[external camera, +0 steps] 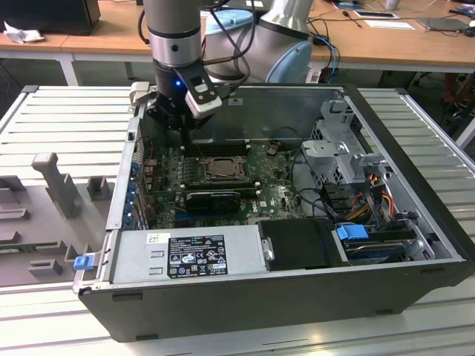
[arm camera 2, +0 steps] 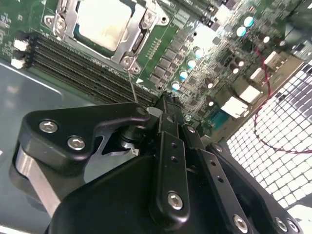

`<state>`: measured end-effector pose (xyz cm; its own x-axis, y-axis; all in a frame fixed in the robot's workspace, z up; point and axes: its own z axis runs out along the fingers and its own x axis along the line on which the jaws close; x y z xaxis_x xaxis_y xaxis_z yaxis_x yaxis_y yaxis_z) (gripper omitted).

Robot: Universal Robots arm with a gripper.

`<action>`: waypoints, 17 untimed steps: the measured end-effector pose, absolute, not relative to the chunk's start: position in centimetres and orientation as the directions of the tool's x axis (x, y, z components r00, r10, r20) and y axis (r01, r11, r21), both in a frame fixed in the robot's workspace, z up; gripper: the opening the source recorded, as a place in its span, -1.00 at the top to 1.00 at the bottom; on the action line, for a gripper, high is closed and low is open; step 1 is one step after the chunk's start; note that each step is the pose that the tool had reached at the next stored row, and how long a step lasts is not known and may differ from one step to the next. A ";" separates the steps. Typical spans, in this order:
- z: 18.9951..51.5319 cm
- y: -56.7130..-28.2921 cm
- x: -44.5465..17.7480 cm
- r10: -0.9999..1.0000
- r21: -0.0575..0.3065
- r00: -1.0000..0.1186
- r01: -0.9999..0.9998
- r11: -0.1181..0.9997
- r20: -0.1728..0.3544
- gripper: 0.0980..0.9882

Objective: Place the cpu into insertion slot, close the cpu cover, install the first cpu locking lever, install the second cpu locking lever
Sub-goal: 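Install the first cpu locking lever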

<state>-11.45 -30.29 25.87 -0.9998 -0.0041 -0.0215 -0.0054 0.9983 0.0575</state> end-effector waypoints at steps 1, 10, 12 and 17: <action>25.8 -30.2 -11.5 -0.004 0.057 -1.000 -0.005 0.998 -0.021 0.98; 25.8 -29.1 -11.3 -0.004 0.057 -1.000 -0.005 0.998 -0.021 0.98; 25.8 -29.1 -11.2 -0.004 0.057 -1.000 -0.005 0.998 -0.021 0.98; 25.8 -29.1 -10.9 -0.004 0.057 -1.000 -0.005 0.998 -0.021 0.98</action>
